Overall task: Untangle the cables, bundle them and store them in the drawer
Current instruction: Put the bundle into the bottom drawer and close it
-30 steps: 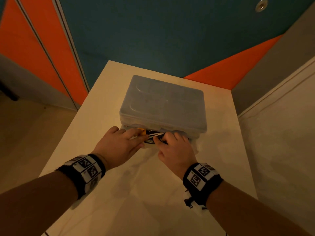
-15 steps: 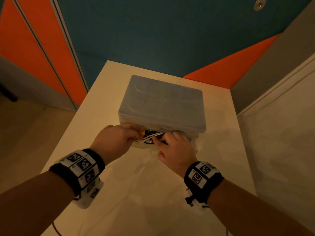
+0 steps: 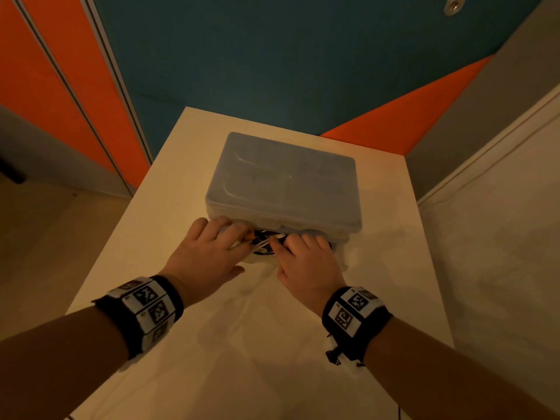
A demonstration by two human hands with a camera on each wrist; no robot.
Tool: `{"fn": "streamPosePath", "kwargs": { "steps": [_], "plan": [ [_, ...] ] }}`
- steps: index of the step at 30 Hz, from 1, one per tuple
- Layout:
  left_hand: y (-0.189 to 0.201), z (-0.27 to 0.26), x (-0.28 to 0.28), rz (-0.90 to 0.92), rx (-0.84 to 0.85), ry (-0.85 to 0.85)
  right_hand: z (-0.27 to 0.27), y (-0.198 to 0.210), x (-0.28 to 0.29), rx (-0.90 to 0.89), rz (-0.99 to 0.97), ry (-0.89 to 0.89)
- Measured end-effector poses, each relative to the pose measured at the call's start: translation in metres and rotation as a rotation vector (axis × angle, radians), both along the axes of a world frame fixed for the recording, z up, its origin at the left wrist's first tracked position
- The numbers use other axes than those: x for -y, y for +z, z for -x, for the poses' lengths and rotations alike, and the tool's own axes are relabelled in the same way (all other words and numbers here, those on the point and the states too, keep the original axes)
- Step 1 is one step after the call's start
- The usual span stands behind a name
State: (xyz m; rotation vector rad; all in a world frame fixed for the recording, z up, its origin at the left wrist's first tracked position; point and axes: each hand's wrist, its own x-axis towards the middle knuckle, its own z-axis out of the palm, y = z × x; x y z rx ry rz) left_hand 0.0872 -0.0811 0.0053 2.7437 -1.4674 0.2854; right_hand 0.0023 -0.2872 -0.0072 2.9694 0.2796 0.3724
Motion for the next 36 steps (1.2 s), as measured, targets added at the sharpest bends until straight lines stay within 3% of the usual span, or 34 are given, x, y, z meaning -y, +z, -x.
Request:
{"fn": "streamPosePath", "kwargs": {
  "steps": [4, 7, 10, 12, 16, 18, 28, 36],
  "plan": [
    [0.004, -0.003, 0.0, 0.014, 0.03, -0.041, -0.001, 0.002, -0.004, 0.035, 0.03, -0.011],
    [0.03, -0.009, 0.002, 0.176, 0.058, -0.052, -0.001, 0.002, -0.003, 0.03, 0.023, -0.015],
    [0.065, -0.028, 0.012, 0.328, 0.003, 0.067, 0.001, 0.001, -0.002, 0.028, 0.021, -0.021],
    [0.08, -0.043, 0.022, 0.271, -0.104, 0.154, 0.002, 0.001, -0.002, 0.02, 0.028, -0.016],
    [0.077, -0.063, 0.045, -0.128, -0.316, 0.163, 0.005, -0.001, 0.0, 0.033, 0.048, 0.003],
    [0.07, -0.064, 0.051, -0.243, -0.37, 0.155, 0.007, -0.003, 0.003, 0.039, 0.04, 0.009],
    [0.066, -0.068, 0.049, -0.248, -0.373, 0.149, 0.001, -0.008, 0.005, 0.114, 0.009, 0.03],
    [0.065, -0.064, 0.047, -0.252, -0.344, 0.103, 0.003, -0.003, -0.001, 0.053, -0.107, -0.093]
  ]
}}
